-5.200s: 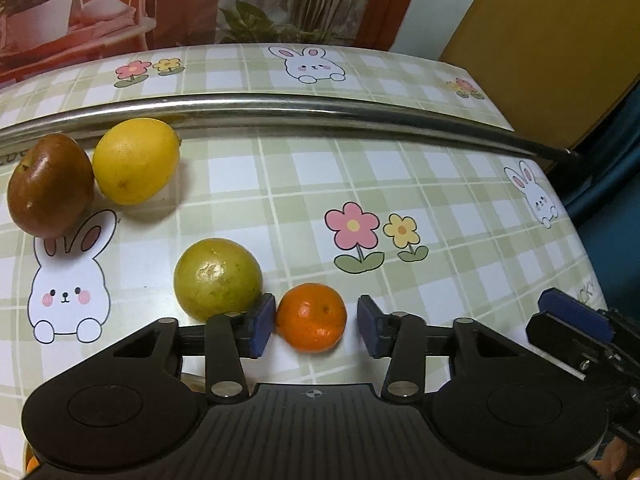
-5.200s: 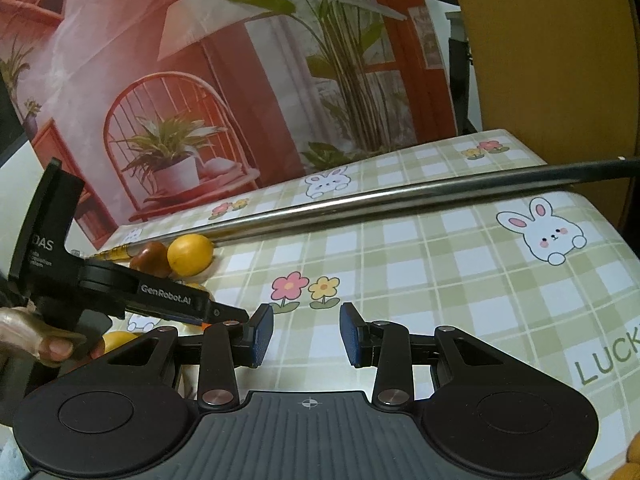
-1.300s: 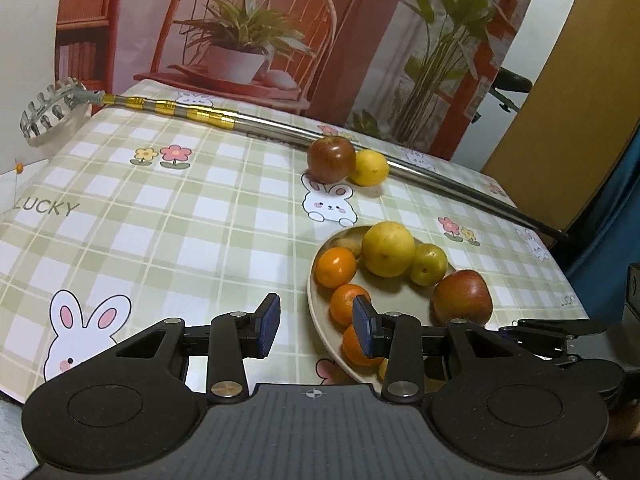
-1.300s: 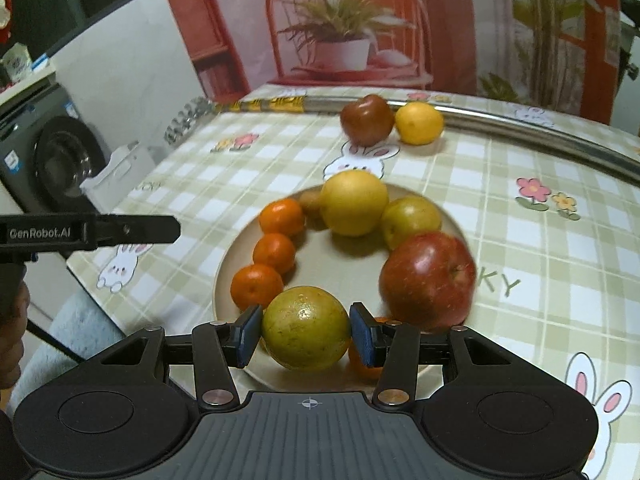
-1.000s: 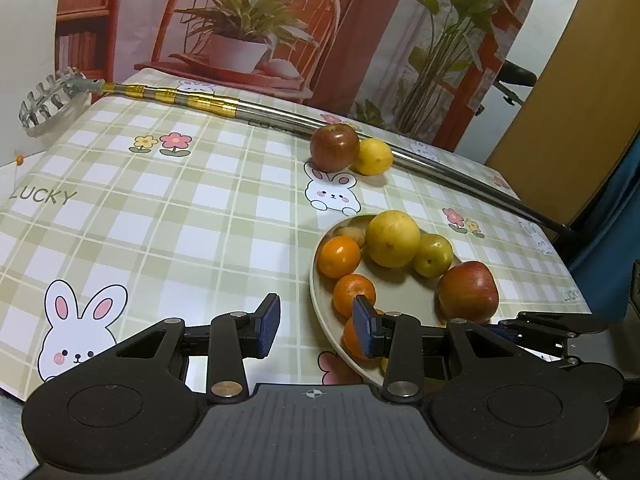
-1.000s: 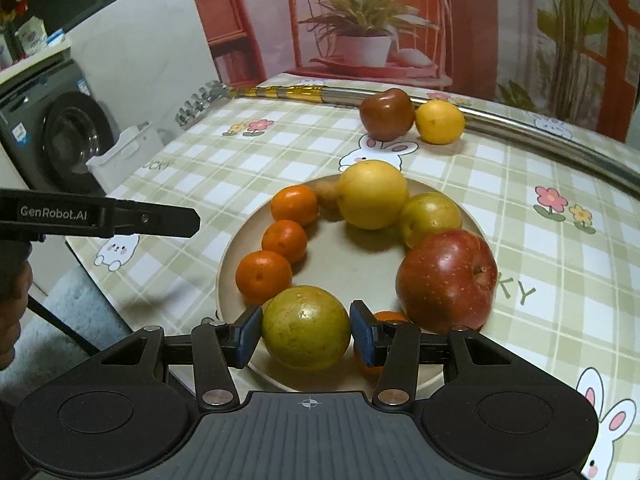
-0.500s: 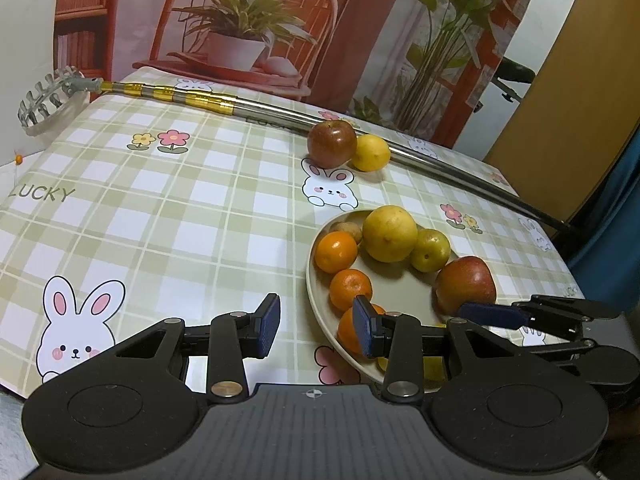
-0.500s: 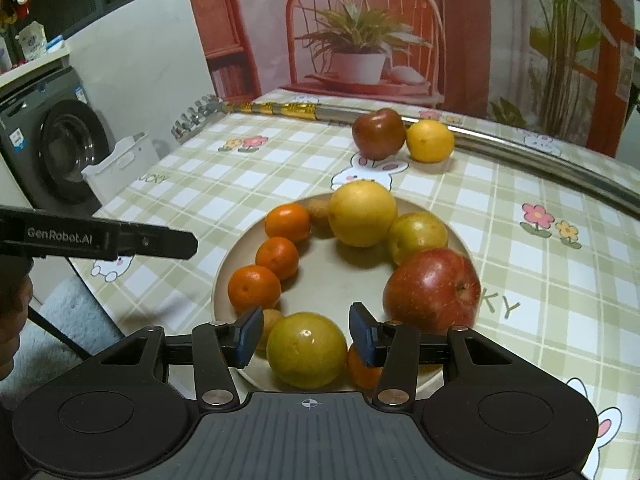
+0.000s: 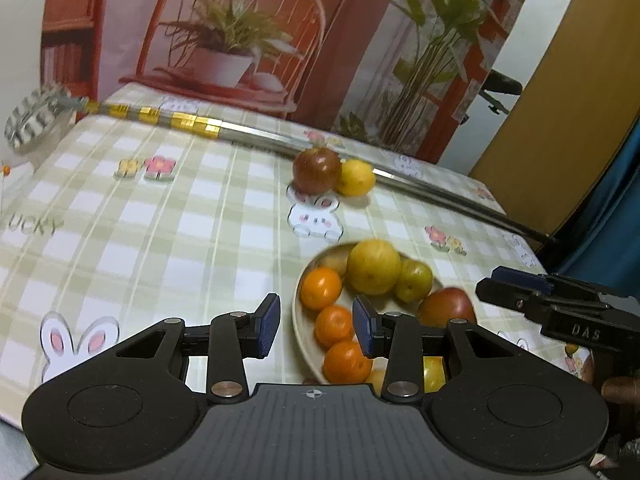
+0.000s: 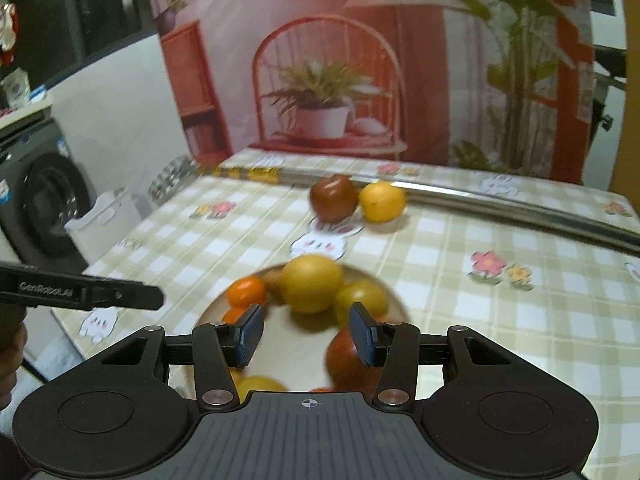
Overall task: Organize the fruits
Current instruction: 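Lower the yellow-green citrus onto the plate and open the right gripper, then grasp the yellow lemon beside the red apple with the left gripper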
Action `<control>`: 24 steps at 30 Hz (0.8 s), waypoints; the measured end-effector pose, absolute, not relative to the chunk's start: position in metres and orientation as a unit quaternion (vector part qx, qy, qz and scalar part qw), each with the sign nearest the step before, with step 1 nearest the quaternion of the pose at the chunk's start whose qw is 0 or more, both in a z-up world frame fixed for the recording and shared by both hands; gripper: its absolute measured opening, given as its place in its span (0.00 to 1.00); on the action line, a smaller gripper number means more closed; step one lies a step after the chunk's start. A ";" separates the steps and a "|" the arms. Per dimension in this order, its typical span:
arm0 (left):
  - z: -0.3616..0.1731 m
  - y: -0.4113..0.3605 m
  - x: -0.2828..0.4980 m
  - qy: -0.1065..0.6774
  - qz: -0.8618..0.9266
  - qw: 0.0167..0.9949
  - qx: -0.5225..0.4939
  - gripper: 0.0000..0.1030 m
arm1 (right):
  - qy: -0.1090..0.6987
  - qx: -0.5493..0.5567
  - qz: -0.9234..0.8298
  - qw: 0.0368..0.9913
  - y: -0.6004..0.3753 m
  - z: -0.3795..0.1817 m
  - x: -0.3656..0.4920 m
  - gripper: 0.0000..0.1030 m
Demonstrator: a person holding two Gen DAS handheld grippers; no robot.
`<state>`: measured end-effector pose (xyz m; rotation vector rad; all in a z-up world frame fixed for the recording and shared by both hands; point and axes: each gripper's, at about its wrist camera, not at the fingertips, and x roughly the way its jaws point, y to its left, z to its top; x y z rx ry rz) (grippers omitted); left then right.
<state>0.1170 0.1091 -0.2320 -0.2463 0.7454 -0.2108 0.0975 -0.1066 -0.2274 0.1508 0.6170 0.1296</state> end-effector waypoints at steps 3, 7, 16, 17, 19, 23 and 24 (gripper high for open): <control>-0.221 0.106 0.127 0.351 -0.117 0.923 -0.103 0.41 | 0.290 0.082 0.051 0.952 -0.123 -0.220 0.100 0.43; -0.209 0.098 0.145 0.341 -0.130 0.928 -0.074 0.41 | 0.285 0.101 0.034 0.952 -0.150 -0.213 0.117 0.43; -0.197 0.066 0.211 0.348 -0.170 0.922 0.008 0.41 | 0.276 0.101 0.006 0.956 -0.187 -0.208 0.152 0.43; -0.198 0.064 0.219 0.350 -0.177 0.920 0.009 0.41 | 0.275 0.104 0.002 0.956 -0.193 -0.208 0.155 0.43; -0.202 0.056 0.242 0.364 -0.189 0.912 0.007 0.41 | 0.274 0.112 -0.004 0.955 -0.201 -0.210 0.160 0.43; -0.216 0.036 0.280 0.380 -0.201 0.903 0.014 0.41 | 0.275 0.117 -0.014 0.954 -0.215 -0.217 0.168 0.43; -0.219 0.030 0.289 0.381 -0.200 0.903 0.020 0.41 | 0.276 0.117 -0.016 0.954 -0.218 -0.219 0.169 0.43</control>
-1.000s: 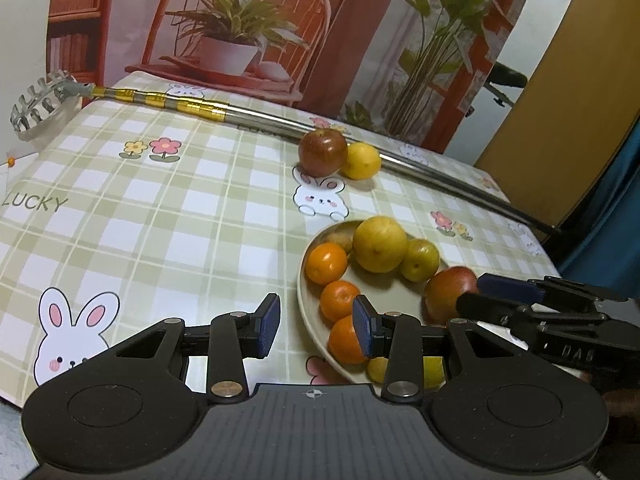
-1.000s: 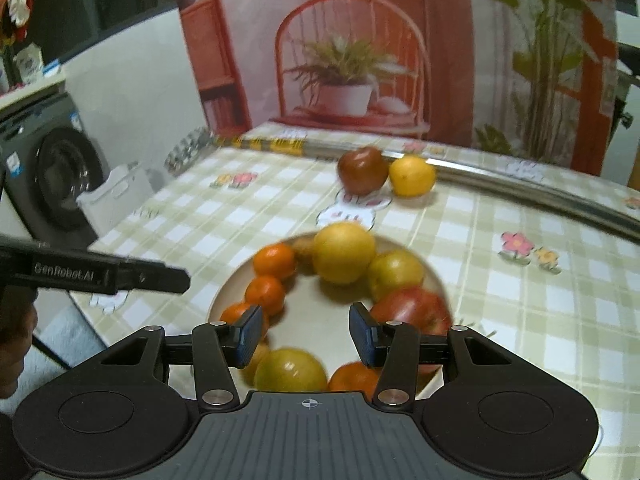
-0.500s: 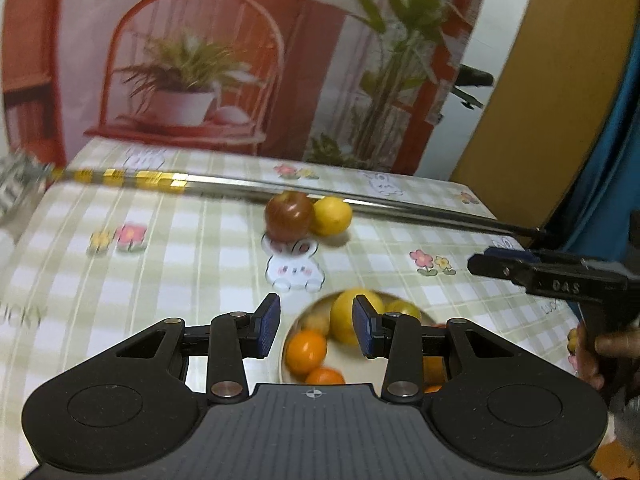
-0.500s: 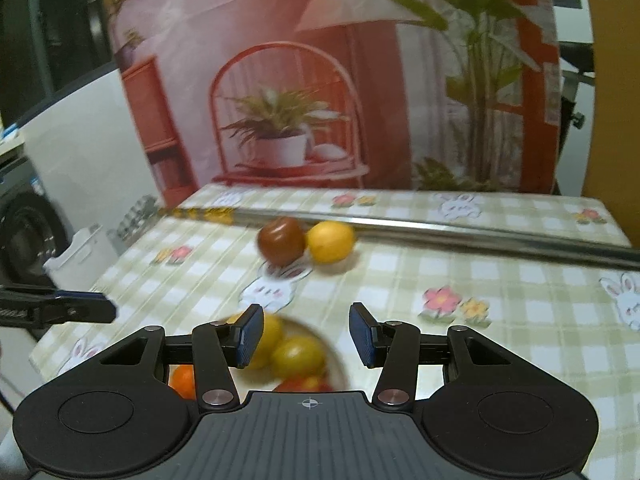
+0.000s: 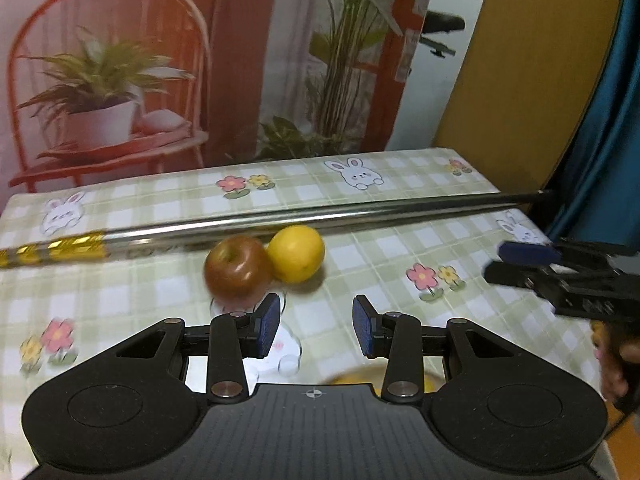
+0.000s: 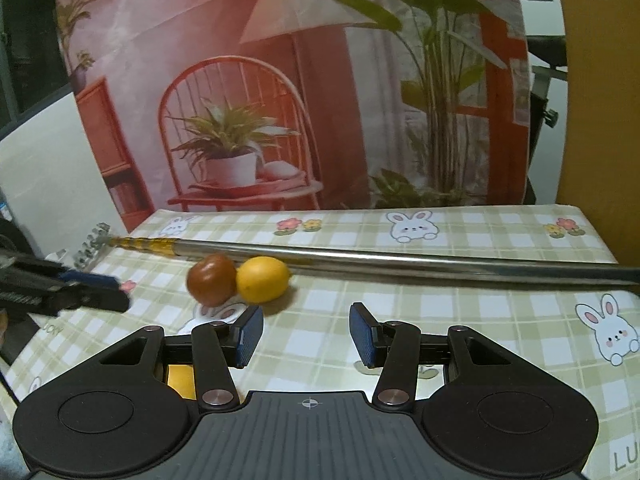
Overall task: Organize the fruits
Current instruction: 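Grasp the yellow lemon beside the red apple with the left gripper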
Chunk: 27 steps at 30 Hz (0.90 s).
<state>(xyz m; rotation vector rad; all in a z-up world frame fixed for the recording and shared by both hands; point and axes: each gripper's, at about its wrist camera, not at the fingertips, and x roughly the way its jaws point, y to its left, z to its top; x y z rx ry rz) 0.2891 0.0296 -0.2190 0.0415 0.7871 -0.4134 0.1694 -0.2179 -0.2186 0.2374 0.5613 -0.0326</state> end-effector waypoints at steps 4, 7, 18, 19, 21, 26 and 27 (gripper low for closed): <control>-0.231 0.005 0.319 0.369 -0.201 0.907 0.042 0.48 | 0.279 0.125 -0.022 0.952 -0.226 -0.229 0.172 0.43; -0.240 -0.011 0.338 0.356 -0.202 0.910 0.058 0.55 | 0.281 0.139 -0.025 0.949 -0.234 -0.237 0.172 0.43; -0.270 -0.027 0.386 0.400 -0.172 0.894 0.101 0.57 | 0.299 0.180 -0.044 0.936 -0.258 -0.268 0.171 0.43; -0.271 -0.028 0.388 0.404 -0.173 0.892 0.103 0.57 | 0.300 0.183 -0.044 0.935 -0.259 -0.270 0.171 0.43; -0.274 -0.030 0.390 0.404 -0.170 0.891 0.114 0.60 | 0.301 0.187 -0.045 0.934 -0.261 -0.273 0.172 0.44; -0.278 -0.038 0.392 0.406 -0.154 0.889 0.145 0.63 | 0.304 0.193 -0.044 0.932 -0.263 -0.276 0.174 0.44; -0.279 -0.039 0.392 0.407 -0.150 0.888 0.150 0.62 | 0.305 0.193 -0.044 0.932 -0.262 -0.276 0.173 0.43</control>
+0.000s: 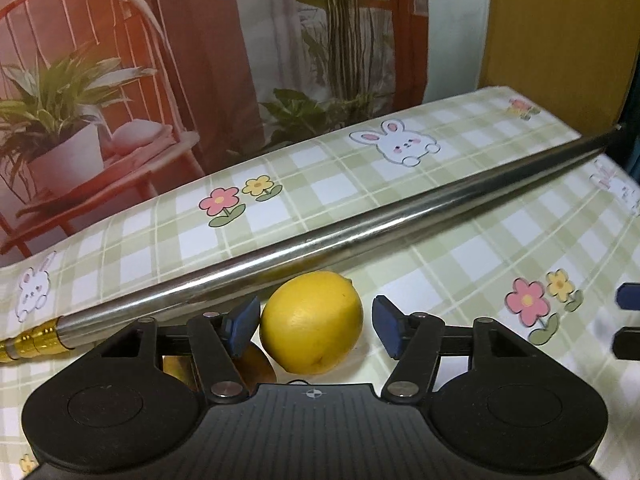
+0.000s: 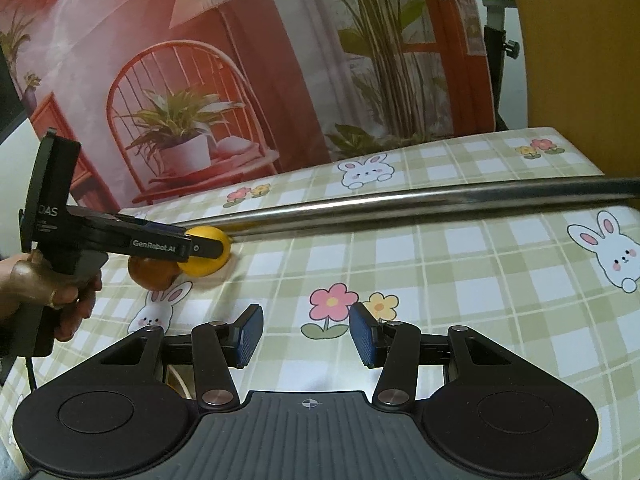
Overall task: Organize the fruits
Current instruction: 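Grasp the yellow lemon beside the red apple with the left gripper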
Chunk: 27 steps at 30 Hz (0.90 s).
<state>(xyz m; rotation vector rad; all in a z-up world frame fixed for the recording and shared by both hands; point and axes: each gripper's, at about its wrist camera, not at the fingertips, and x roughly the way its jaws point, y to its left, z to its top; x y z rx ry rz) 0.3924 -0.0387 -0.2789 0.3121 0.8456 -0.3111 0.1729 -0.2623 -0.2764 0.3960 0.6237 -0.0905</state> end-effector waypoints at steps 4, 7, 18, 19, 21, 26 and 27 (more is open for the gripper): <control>-0.279 -0.045 0.386 0.400 -0.143 0.887 0.181 0.57 | 0.304 0.197 -0.046 0.931 -0.262 -0.277 0.170 0.43; -0.275 -0.041 0.379 0.408 -0.161 0.884 0.166 0.57 | 0.303 0.201 -0.048 0.930 -0.263 -0.277 0.168 0.44; -0.271 -0.040 0.340 0.458 -0.228 0.853 0.105 0.57 | 0.294 0.222 -0.054 0.928 -0.274 -0.275 0.160 0.44; -0.271 -0.041 0.339 0.458 -0.227 0.853 0.105 0.58 | 0.293 0.223 -0.055 0.928 -0.275 -0.275 0.160 0.44; -0.272 -0.041 0.339 0.460 -0.226 0.852 0.105 0.58 | 0.291 0.229 -0.060 0.927 -0.276 -0.275 0.158 0.44; -0.274 -0.044 0.343 0.463 -0.226 0.851 0.103 0.58 | 0.289 0.251 -0.052 0.922 -0.277 -0.277 0.155 0.54; -0.274 -0.045 0.343 0.465 -0.227 0.849 0.105 0.59 | 0.290 0.249 -0.052 0.923 -0.276 -0.276 0.154 0.58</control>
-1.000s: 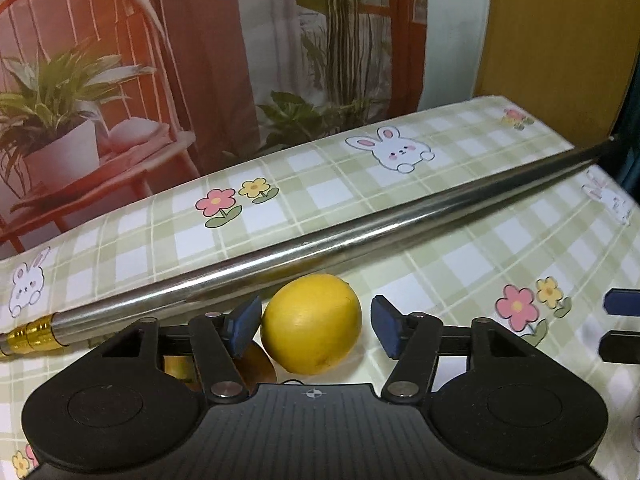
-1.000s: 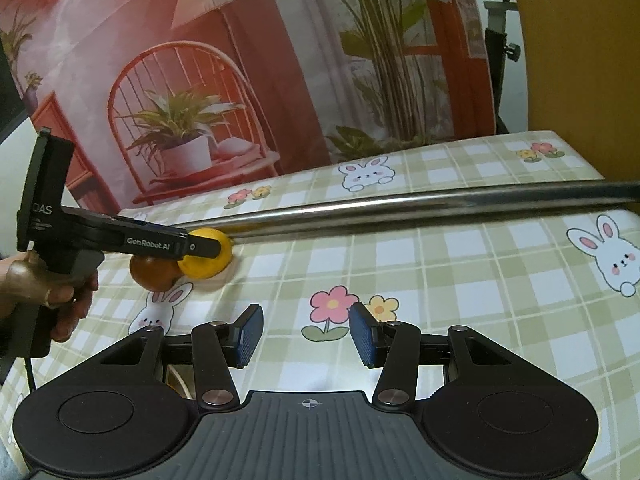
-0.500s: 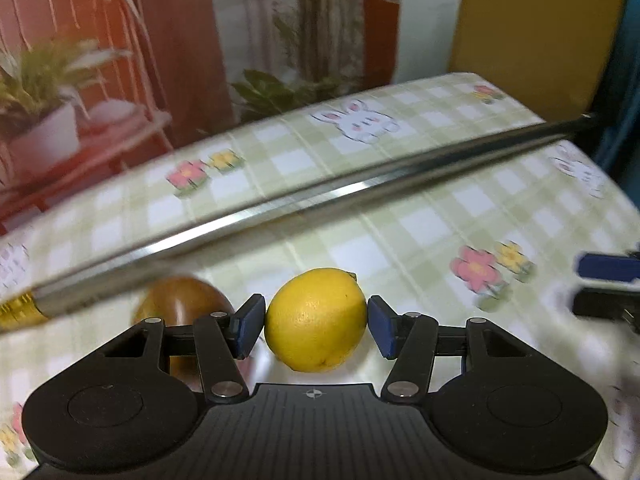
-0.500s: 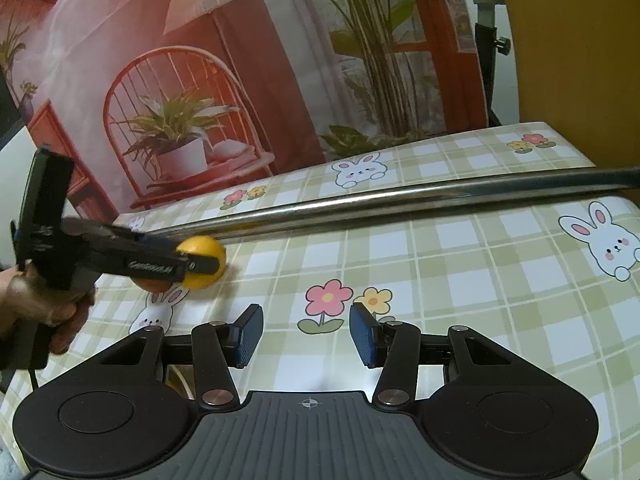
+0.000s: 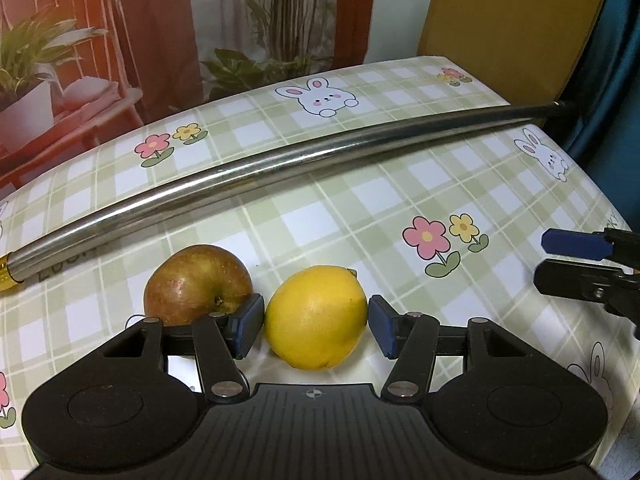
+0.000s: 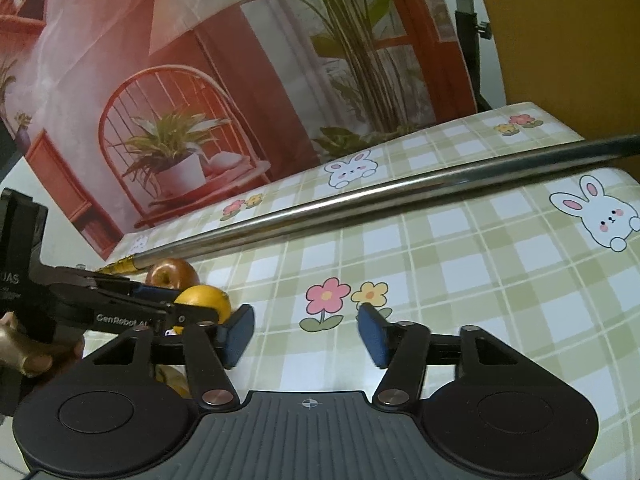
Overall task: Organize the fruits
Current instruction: 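Lift the lemon with the left gripper while right grasps the brown russet apple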
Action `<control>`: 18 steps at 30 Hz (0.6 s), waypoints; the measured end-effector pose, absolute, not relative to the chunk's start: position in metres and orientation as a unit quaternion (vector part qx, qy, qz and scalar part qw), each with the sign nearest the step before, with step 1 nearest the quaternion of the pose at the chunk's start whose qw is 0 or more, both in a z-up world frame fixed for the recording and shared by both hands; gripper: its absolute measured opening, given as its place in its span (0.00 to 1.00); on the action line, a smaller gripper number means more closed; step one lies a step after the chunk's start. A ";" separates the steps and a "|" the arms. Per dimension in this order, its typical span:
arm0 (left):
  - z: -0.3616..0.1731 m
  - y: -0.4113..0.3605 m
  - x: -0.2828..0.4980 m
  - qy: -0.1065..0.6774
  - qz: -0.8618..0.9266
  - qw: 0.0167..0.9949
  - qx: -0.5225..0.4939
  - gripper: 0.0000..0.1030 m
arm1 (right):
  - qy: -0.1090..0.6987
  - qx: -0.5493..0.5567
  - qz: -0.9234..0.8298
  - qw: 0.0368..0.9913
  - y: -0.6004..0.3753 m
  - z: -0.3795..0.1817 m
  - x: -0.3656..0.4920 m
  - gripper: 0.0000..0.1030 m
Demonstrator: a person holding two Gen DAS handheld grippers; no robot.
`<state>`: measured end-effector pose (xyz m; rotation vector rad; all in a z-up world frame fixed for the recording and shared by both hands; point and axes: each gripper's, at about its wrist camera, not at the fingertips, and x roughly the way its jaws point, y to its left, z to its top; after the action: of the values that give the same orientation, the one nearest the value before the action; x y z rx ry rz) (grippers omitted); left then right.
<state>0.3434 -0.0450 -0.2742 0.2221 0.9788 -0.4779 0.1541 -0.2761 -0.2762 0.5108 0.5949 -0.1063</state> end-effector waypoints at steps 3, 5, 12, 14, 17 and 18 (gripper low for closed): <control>-0.275 -0.047 0.343 0.465 -0.227 0.848 0.113 0.59 | 0.290 0.250 -0.053 0.922 -0.275 -0.275 0.153 0.71; -0.276 -0.049 0.342 0.464 -0.226 0.848 0.122 0.59 | 0.290 0.252 -0.052 0.922 -0.275 -0.275 0.152 0.72; -0.274 -0.041 0.325 0.460 -0.236 0.850 0.098 0.58 | 0.305 0.259 -0.047 0.915 -0.270 -0.276 0.151 0.76; -0.271 -0.036 0.318 0.456 -0.234 0.854 0.089 0.58 | 0.305 0.260 -0.046 0.915 -0.268 -0.275 0.150 0.76; -0.261 -0.022 0.306 0.438 -0.230 0.867 0.064 0.58 | 0.305 0.258 -0.049 0.915 -0.267 -0.272 0.148 0.76; -0.258 -0.019 0.303 0.435 -0.229 0.869 0.057 0.58 | 0.305 0.257 -0.050 0.916 -0.267 -0.271 0.147 0.76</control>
<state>0.3032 -0.0192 -0.2576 0.1186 0.9101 -0.4781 0.1474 -0.2665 -0.2711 0.5295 0.6277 -0.1027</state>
